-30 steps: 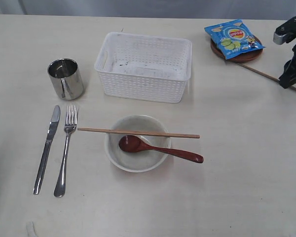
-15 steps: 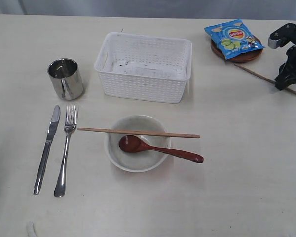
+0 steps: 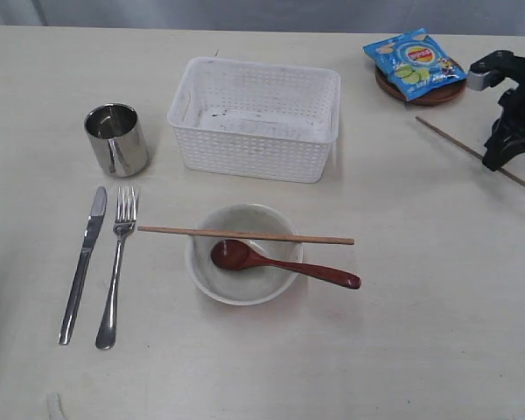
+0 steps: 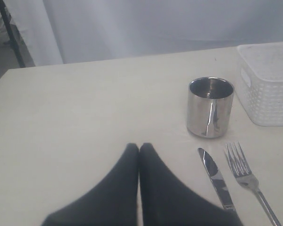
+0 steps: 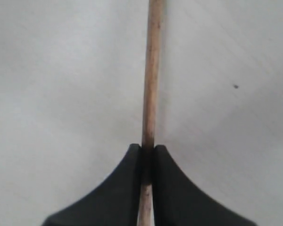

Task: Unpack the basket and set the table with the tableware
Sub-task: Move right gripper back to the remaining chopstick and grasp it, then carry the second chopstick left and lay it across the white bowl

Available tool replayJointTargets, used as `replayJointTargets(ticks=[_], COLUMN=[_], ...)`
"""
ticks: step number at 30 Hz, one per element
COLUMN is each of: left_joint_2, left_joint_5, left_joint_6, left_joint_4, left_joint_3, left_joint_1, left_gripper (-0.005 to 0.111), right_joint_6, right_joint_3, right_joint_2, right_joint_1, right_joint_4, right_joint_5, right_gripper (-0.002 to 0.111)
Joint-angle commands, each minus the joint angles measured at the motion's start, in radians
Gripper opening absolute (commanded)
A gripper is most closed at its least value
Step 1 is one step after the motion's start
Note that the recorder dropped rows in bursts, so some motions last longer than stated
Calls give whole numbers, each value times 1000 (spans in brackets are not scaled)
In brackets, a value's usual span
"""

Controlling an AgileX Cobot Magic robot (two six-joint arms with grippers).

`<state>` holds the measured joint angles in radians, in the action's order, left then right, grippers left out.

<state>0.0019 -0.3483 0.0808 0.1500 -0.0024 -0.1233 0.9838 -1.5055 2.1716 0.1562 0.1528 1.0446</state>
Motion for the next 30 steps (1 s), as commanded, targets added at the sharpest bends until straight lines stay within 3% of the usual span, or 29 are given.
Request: replayJointTargets(ticks=[1,10,22,30], left_joint_2=[-2,-2,-2,-2], left_joint_5=[1,1,1,1], left_joint_6=[2,2,2,2], left_joint_4=[3,3,3,3], left_joint_3=[2,2,2,2], left_joint_1=[-5,-5,-5,-5], left_gripper=[0,0,0,0], right_joint_6=[7,10,-26,-101], right_joint_3=[45,198,205,205], right_joint_2=[-98,-305,-497,-516], right_joint_1=[-48,-227,-499,-766], right_joint_4=[44,52,48,16], right_joint_5=[37,-16,-33,-34], right_gripper=[-1,-1,-1,-1])
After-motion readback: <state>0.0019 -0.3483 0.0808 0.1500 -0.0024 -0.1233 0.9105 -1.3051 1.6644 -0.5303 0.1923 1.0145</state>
